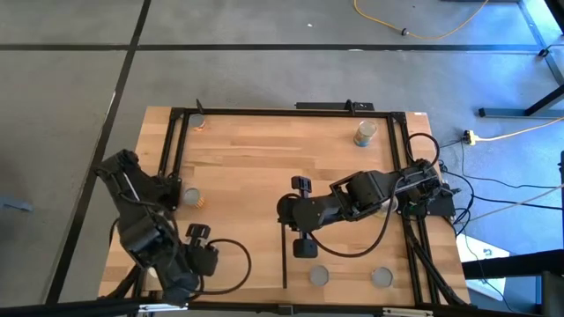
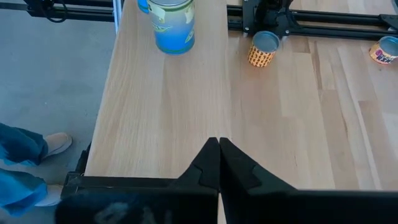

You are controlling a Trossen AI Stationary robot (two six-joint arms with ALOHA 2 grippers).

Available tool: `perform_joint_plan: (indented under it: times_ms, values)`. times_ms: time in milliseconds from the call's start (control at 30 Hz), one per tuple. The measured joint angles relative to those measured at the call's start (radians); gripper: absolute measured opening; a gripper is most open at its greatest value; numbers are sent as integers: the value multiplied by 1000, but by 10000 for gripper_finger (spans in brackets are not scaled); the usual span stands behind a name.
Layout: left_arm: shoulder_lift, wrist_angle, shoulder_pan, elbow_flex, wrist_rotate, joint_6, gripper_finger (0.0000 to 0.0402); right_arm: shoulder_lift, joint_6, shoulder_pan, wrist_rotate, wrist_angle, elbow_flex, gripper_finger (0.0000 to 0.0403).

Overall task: Pick and place cans onto a shelf
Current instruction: Put the canned peas on the shelf

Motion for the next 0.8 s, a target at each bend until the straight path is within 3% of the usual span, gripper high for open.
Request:
perform_joint_plan:
  times_ms: [367,800]
  values:
    - [1,-19,1,-46,-75,-10,0,0,-2,0,0,15,0,0]
    - [1,-130,1,-47,-79,-71,0,0,0,0,0,16,0,0]
